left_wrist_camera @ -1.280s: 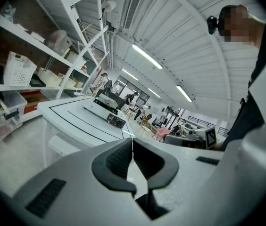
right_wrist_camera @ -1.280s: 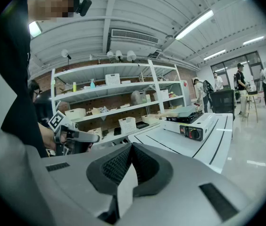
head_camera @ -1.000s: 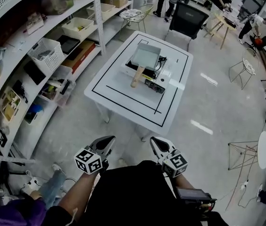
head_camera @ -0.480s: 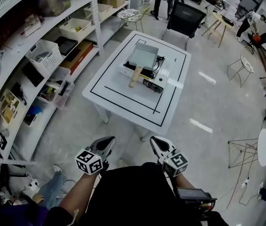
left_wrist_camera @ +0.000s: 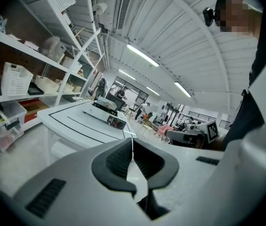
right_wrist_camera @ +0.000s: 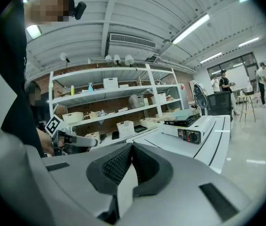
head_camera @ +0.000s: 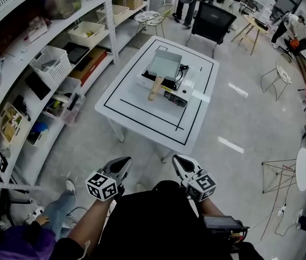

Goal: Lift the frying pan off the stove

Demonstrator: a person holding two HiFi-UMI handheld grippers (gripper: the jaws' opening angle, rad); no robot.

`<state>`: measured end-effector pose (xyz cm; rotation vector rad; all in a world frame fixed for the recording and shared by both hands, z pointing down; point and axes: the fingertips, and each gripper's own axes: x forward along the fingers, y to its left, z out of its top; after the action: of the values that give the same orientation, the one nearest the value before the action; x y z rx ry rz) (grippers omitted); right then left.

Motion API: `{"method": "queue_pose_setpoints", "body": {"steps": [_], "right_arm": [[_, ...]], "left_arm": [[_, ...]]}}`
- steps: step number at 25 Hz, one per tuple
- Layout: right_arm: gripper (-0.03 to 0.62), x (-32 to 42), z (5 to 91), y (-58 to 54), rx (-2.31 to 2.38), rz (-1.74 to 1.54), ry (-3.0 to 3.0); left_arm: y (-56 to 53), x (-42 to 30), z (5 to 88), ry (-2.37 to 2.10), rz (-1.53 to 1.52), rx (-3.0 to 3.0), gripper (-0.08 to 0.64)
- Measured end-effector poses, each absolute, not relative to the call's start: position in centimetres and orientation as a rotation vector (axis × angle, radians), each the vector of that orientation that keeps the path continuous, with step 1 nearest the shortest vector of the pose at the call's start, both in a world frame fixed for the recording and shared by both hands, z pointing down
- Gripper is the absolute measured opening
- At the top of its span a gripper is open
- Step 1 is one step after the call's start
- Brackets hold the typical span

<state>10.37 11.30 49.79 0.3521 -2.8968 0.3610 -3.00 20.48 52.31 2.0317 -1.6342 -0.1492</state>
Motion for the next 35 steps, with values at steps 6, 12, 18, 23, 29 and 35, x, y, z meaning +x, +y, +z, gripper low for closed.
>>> {"method": "queue_pose_setpoints", "body": {"steps": [6, 12, 18, 23, 29, 35], "right_arm": [[0.025, 10.2, 49.8, 11.5, 0.353, 0.374, -2.895], [0.025, 10.0, 50.3, 11.5, 0.348, 0.401, -2.886], [0.025, 9.6, 51.3, 10.4, 0.340, 0.428, -2.877], [0.025, 8.3, 51.2, 8.6, 0.336, 0.443, -2.885], [0.025, 6.5, 51.3, 6.0, 0.319, 0.451, -2.885], [0.025, 4.5, 50.7, 2.8, 0.310, 0.444, -2.889]], "left_arm": [[20.9, -3.0, 52.2, -1.639, -0.140, 2.026, 0.012], [21.0, -3.3, 52.7, -1.644, -0.133, 2.006, 0.012], [20.4, -3.8, 53.3, -1.647, -0.120, 1.984, 0.012], [18.6, -4.9, 52.9, -1.654, -0.108, 1.987, 0.012], [16.1, -7.0, 52.6, -1.664, -0.146, 1.947, 0.013], [13.5, -9.1, 52.2, -1.688, -0.155, 1.924, 0.013]]}}
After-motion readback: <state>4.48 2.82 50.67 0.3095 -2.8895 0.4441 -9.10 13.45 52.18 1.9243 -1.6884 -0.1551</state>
